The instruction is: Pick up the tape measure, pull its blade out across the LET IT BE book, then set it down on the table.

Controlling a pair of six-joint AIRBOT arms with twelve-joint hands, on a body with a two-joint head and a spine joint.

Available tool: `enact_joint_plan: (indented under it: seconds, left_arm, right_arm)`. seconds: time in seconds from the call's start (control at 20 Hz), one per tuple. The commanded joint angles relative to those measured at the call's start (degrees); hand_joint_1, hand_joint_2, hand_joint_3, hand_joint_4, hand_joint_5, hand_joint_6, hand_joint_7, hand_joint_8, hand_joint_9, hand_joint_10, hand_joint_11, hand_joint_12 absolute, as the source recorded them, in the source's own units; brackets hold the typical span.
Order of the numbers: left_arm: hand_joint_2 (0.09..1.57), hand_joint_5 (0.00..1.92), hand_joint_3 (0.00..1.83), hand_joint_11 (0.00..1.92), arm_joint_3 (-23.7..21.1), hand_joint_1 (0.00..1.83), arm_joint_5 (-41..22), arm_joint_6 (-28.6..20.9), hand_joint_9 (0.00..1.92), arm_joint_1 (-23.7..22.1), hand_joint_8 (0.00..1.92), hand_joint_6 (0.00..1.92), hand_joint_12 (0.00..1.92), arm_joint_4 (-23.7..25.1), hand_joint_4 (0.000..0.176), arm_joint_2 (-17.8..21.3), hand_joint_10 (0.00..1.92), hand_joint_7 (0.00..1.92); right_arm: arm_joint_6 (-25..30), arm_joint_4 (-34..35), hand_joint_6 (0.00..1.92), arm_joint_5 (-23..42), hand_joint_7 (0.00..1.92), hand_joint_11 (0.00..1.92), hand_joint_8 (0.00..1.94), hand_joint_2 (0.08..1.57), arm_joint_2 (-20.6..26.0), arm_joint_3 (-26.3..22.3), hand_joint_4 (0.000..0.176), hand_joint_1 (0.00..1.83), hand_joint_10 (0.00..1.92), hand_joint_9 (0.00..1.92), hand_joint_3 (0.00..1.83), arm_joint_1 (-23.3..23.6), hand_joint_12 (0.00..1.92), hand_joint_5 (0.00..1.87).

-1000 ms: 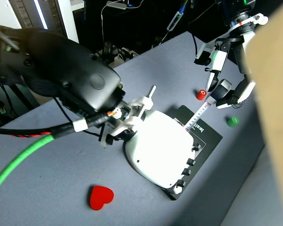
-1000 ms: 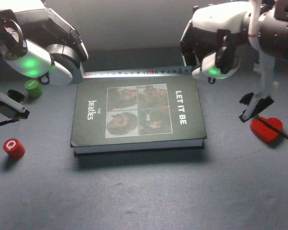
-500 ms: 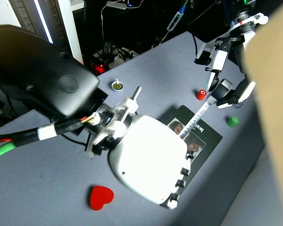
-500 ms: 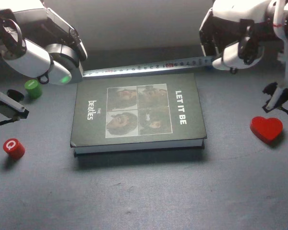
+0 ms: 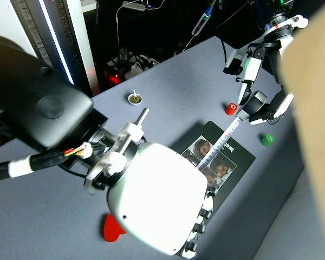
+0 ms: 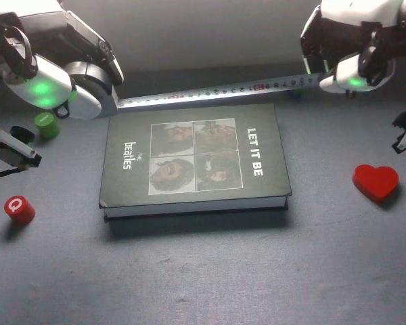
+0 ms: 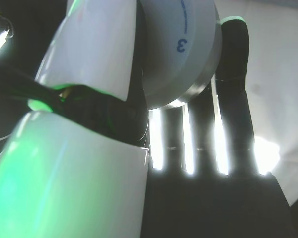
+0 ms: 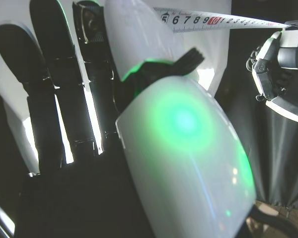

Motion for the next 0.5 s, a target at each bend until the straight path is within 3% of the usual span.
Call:
enact_joint_plan:
  seconds: [0.0, 0.45]
  left_arm:
    - [1.14, 0.95, 0.00, 0.74, 0.3, 1.37, 2.1, 0.3, 0.82, -0.5, 1.13, 0.87, 1.37, 1.4, 0.000, 0.7, 1.39, 0.92]
    - [1.14, 0.93, 0.00, 0.72, 0.1, 1.37, 2.1, -0.1, 0.82, -0.5, 1.11, 0.88, 1.37, 1.4, 0.000, 0.8, 1.39, 0.94]
  right_arm:
    - [-1.2, -3.2, 1.29, 1.0, 0.98, 0.74, 1.07, 1.18, 1.0, 0.2, 0.000, 1.20, 0.69, 0.95, 0.00, 0.7, 1.29, 0.73]
    - [-2.6, -3.2, 1.31, 0.8, 0.98, 0.74, 1.05, 1.18, 2.1, 0.4, 0.000, 1.20, 0.69, 0.94, 0.00, 0.5, 1.29, 0.72]
